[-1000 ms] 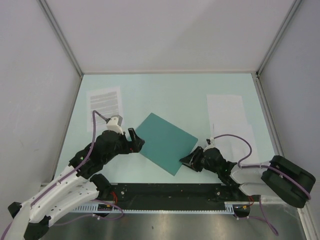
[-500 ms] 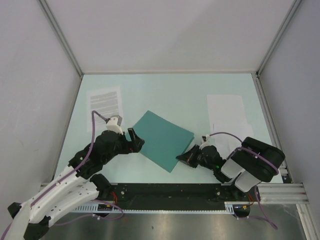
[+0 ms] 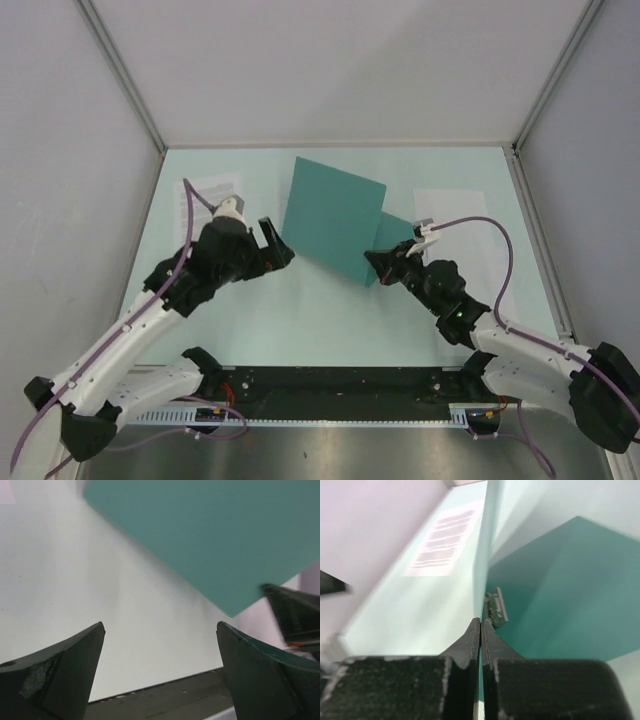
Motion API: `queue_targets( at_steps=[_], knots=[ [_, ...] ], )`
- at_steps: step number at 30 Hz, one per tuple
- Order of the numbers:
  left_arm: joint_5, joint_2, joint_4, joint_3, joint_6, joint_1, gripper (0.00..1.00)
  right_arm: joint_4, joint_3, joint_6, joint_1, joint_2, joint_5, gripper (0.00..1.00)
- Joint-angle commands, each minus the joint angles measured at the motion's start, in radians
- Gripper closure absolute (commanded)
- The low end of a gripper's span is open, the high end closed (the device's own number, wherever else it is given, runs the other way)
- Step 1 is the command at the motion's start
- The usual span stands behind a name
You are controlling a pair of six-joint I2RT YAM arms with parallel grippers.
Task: Put the files into the folder
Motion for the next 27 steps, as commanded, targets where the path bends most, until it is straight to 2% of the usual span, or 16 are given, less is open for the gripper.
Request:
queue_targets(
  at_steps=[1,2,7,9,12,13,18,20,21,23,24,25,26,27],
  knots=[
    [0.260,0.114,-0.043,0.240,-0.138,0.170,0.01,-0.075,0.036,-0.376,0.052,0.039,0.161,1.00],
    [0.296,0.171,-0.052,0.278,-0.166,0.183,0.00,-0.038,0.037,-0.455,0.081,0.045,0.187,1.00],
    [0.414,0.354,-0.101,0.464,-0.353,0.206,0.01,0.057,0.039,-0.648,0.256,0.120,0.313,1.00],
    [0.423,0.439,-0.133,0.512,-0.365,0.206,0.00,0.077,0.039,-0.706,0.299,0.137,0.374,1.00],
    [0.358,0.507,-0.233,0.611,-0.365,0.205,0.00,0.079,0.040,-0.741,0.362,0.152,0.415,1.00],
    [0.318,0.525,-0.236,0.627,-0.370,0.200,0.00,0.079,0.040,-0.749,0.389,0.164,0.423,1.00],
    [0.295,0.533,-0.178,0.563,-0.394,0.166,0.04,0.131,0.042,-0.810,0.487,0.224,0.546,1.00],
    [0.278,0.542,-0.175,0.527,-0.394,0.134,0.12,0.136,0.051,-0.818,0.512,0.253,0.558,1.00],
    [0.282,0.539,-0.154,0.507,-0.373,0.128,0.26,0.136,0.065,-0.814,0.520,0.264,0.587,1.00],
    [0.276,0.521,-0.127,0.431,-0.327,0.128,0.43,0.107,0.079,-0.759,0.524,0.289,0.615,1.00],
    [0.246,0.510,-0.111,0.406,-0.265,0.129,0.59,0.082,0.094,-0.729,0.524,0.289,0.609,1.00],
    [0.215,0.495,-0.095,0.347,-0.228,0.128,0.65,0.059,0.094,-0.697,0.529,0.284,0.603,1.00],
    [0.190,0.454,-0.039,0.304,-0.188,0.129,0.75,0.020,0.094,-0.609,0.529,0.269,0.583,0.95],
    [0.190,0.429,0.003,0.255,-0.101,0.132,0.79,-0.002,0.094,-0.570,0.529,0.264,0.566,0.88]
  ],
)
